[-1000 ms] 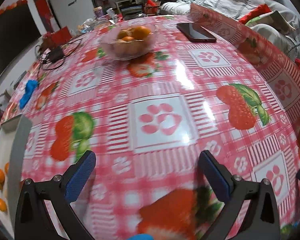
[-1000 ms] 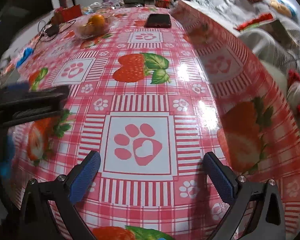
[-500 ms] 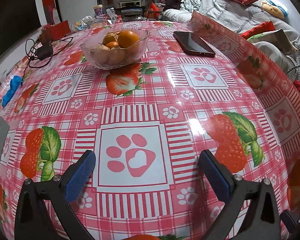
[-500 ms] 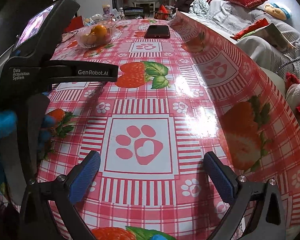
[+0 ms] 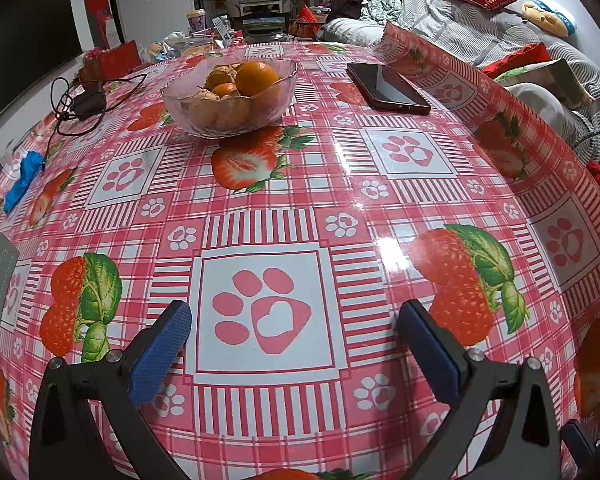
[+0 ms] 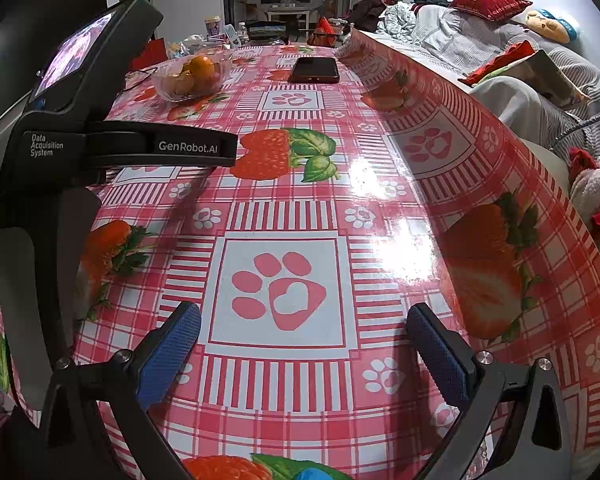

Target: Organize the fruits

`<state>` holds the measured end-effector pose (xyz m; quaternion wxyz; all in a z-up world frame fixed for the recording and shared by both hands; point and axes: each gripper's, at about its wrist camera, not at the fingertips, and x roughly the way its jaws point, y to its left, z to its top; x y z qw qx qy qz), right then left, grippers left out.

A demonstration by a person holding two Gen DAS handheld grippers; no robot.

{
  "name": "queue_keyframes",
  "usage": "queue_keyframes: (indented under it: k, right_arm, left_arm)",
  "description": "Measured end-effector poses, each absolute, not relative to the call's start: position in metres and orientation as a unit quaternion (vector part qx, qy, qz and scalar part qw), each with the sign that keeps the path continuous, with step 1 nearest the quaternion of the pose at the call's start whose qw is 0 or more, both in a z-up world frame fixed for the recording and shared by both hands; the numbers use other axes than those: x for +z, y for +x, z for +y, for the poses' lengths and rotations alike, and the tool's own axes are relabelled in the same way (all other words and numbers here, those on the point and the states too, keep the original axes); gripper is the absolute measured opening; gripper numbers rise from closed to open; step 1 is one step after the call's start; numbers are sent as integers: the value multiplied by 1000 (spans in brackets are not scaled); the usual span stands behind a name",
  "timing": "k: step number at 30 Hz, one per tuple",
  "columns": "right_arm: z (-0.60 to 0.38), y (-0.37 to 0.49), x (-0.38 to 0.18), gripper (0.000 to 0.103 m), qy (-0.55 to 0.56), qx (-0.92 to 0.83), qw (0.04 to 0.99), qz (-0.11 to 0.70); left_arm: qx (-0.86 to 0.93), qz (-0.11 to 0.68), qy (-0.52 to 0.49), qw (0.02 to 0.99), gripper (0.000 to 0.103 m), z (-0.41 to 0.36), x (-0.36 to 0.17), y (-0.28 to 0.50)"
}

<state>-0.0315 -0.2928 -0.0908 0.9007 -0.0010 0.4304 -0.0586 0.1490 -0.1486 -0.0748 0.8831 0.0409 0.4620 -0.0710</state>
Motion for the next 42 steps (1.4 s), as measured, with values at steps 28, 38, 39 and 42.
queue_keyframes:
  k: [28,38,39,42]
  right_arm:
    - [-293,-31,-91,103,1,-64,902,427]
    - [-293,-31,-91,103,2,-65,902,427]
    - [-293,-31,-91,103,2,-65,902,426]
    - [-293,-31,-91,103,2,-65,902,426]
  left_arm:
    - [-71,462,41,883,103,-149,-75,149]
    - [-71,462,41,883,103,-149,-75,149]
    - [-71,462,41,883,103,-148,-75,149]
    - [-71,462,41,883,103,-149,-75,149]
